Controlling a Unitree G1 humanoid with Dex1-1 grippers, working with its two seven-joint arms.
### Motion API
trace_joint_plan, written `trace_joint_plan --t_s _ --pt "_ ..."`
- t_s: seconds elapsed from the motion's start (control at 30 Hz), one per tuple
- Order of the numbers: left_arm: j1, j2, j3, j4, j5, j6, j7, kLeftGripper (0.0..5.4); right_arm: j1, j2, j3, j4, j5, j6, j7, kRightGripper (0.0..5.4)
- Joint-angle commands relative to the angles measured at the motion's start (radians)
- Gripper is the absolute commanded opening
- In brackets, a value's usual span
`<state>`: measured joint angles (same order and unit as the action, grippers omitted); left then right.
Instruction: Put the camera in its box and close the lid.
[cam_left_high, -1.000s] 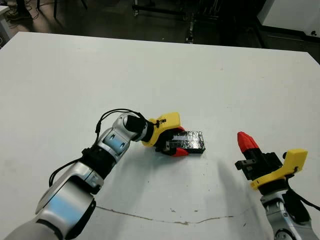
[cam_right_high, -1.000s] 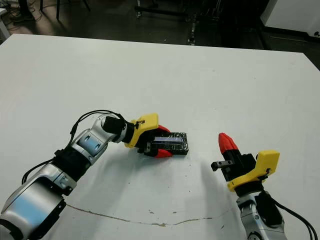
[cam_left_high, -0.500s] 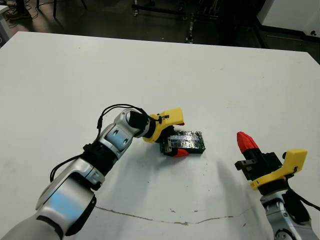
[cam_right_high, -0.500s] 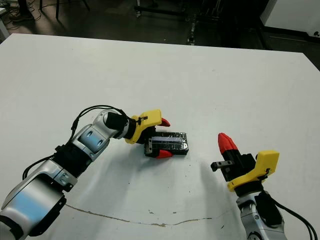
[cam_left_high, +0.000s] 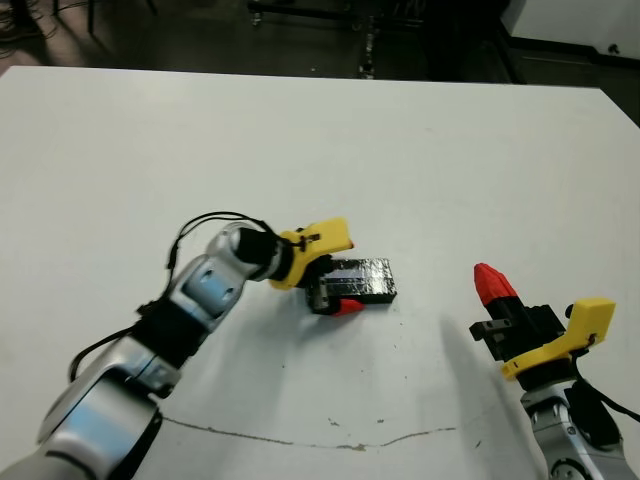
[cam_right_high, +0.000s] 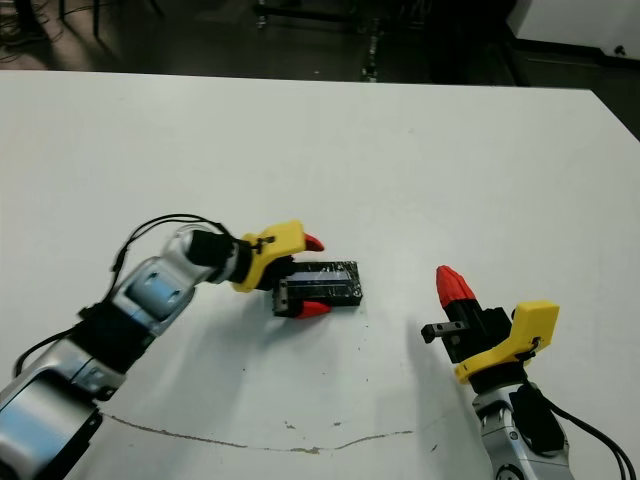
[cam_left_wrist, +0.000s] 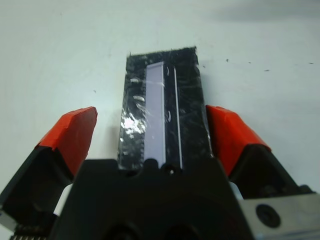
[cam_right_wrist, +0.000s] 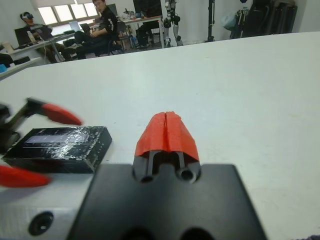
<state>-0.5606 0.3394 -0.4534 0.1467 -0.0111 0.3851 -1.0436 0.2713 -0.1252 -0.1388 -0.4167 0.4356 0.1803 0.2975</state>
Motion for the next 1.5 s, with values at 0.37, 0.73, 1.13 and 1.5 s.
trace_joint_plan --t_s 0.37,0.73,1.13,1.5 --pt "0.179 0.291 0.127 -0.223 -0.099 0.213 -0.048 5.4 0.003 -0.015 0.003 0.002 -0.011 0.01 -0.004 0.0" --pt "0.174 0.313 0.323 -0.225 -0.184 0.183 0.047 5.4 0.004 -0.015 0.004 -0.004 -0.005 0.025 -0.002 0.0" --pt "0.207 -0.027 0.446 -0.446 -0.36 0.187 0.408 4.38 0.001 -0.012 0.009 0.0 -0.012 0.02 -0.005 0.0" --pt "0.231 -0.196 0.313 -0.492 -0.398 0.223 0.54 2.66 -0.006 -0.006 0.009 0.01 -0.014 0.01 -0.002 0.0"
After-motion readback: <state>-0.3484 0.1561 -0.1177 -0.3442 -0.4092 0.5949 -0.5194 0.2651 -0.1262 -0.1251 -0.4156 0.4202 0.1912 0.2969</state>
